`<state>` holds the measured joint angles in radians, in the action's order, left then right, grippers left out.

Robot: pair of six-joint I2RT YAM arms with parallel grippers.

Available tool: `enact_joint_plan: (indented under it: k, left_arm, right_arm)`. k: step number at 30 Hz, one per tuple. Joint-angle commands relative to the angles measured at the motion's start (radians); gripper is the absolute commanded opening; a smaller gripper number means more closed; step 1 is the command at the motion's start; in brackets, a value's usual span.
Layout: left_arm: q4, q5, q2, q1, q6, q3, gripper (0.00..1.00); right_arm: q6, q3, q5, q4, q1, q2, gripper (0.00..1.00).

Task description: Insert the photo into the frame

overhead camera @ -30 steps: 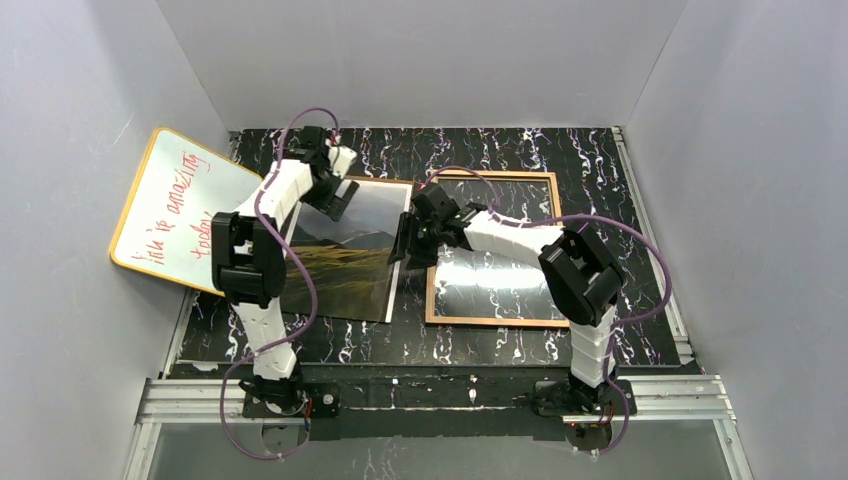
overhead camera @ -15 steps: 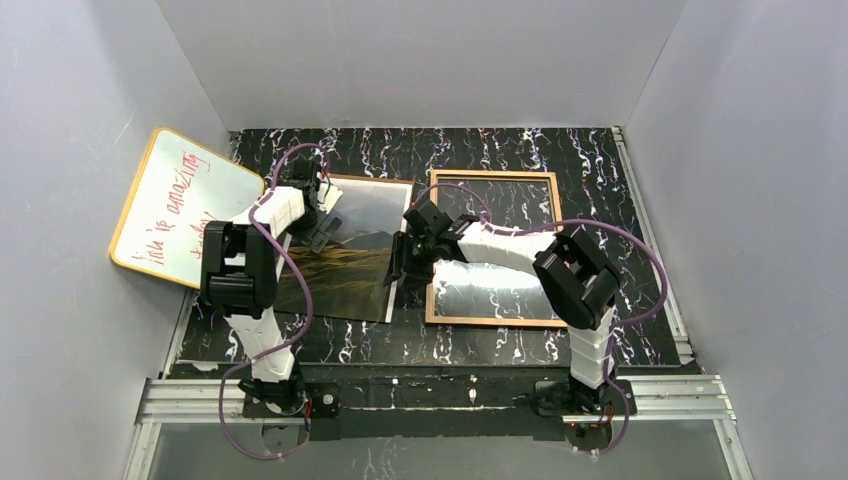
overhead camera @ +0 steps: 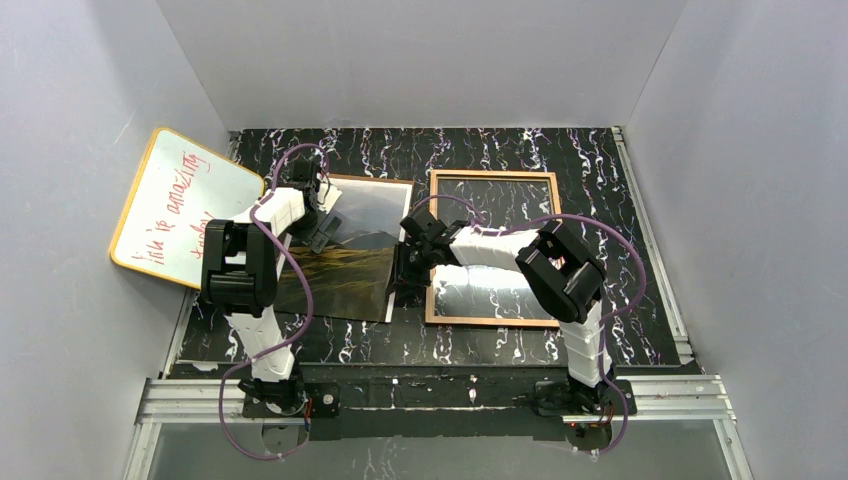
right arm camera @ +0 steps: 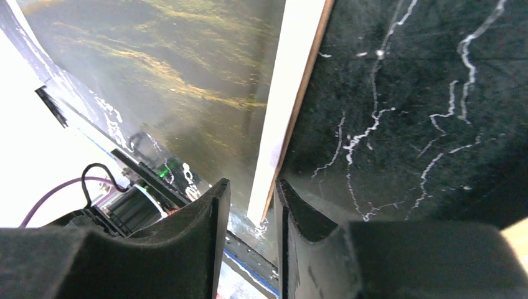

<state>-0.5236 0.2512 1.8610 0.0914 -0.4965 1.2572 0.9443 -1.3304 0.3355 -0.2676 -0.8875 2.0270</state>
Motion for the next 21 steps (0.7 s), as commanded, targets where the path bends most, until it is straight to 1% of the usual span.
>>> enact_joint_plan:
  k: [1,7,12,17,21]
  left_arm:
    - [-0.006,-0.043,0.032,0.008,0.024,-0.039,0.93]
    - [0.003,-0.047,0.031,0.019,0.025,-0.064,0.92]
    - [0.009,-0.052,0.032,0.022,0.027,-0.067,0.92]
    - [0.007,-0.055,0.031,0.022,0.029,-0.061,0.92]
    - [0.007,-0.055,0.025,0.022,0.026,-0.057,0.92]
  right_arm:
    - [0.033,-0.045,0.026,0.044,-0.008,-0.002,0.39]
    - [0.055,-0.094,0.026,0.044,-0.019,-0.023,0.35]
    - [0.057,-0.104,0.019,0.039,-0.020,-0.030,0.33]
    - [0.071,-0.089,0.034,0.044,-0.020,-0.025,0.34]
    - [0.096,-0.047,0.047,0.050,-0.020,-0.040,0.36]
